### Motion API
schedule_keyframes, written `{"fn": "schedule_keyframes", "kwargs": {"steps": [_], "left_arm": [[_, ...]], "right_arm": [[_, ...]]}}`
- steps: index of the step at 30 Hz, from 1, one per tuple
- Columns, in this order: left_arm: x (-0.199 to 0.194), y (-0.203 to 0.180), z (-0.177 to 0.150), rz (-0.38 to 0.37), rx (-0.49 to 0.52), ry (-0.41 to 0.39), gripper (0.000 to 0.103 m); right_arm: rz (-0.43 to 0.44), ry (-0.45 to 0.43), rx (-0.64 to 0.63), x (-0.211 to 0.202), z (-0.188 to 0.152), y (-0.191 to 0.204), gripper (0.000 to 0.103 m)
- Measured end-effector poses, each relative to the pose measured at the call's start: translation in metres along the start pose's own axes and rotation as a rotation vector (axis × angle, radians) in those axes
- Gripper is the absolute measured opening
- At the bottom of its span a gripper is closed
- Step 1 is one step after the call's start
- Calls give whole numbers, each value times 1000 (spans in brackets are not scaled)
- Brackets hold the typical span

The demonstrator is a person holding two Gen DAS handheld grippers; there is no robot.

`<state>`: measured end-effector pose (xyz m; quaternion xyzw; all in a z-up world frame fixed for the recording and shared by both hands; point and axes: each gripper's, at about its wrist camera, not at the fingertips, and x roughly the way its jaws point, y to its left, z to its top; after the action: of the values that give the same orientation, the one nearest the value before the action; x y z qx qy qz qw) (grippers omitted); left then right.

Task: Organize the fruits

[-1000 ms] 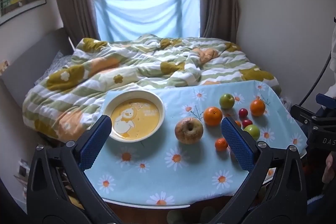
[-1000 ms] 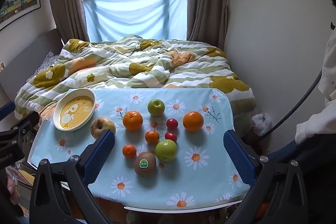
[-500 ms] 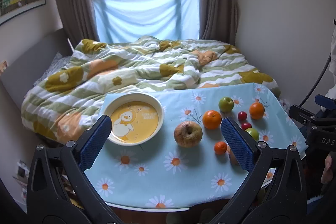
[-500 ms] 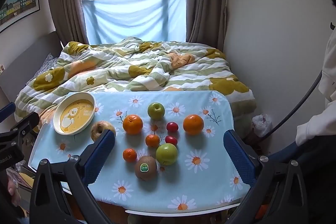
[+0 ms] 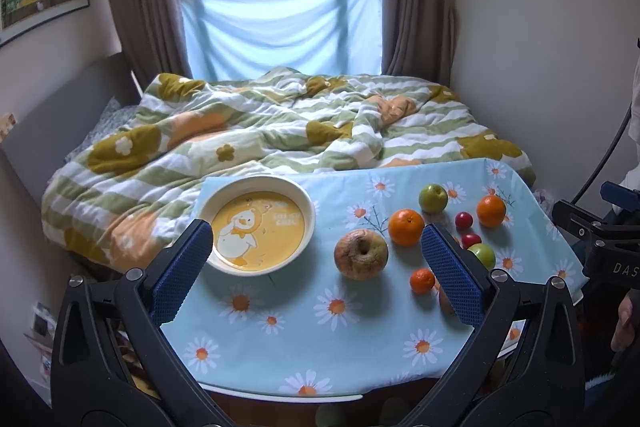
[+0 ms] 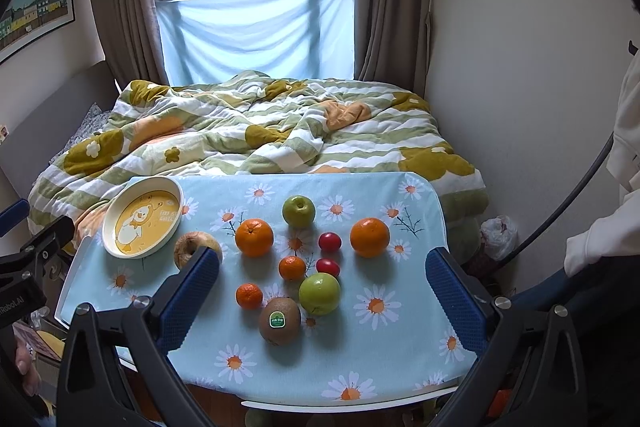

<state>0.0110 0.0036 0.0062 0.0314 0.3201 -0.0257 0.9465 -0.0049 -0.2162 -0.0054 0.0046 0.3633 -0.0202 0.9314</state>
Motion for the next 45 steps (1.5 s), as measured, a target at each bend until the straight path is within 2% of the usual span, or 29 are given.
{"fn": "schedule_keyframes", "kwargs": {"steps": [45], "left_arm": [[-2,1,1,0,0,-4,103]], "right_arm": [[14,-9,9,-8,7,4,103]]}}
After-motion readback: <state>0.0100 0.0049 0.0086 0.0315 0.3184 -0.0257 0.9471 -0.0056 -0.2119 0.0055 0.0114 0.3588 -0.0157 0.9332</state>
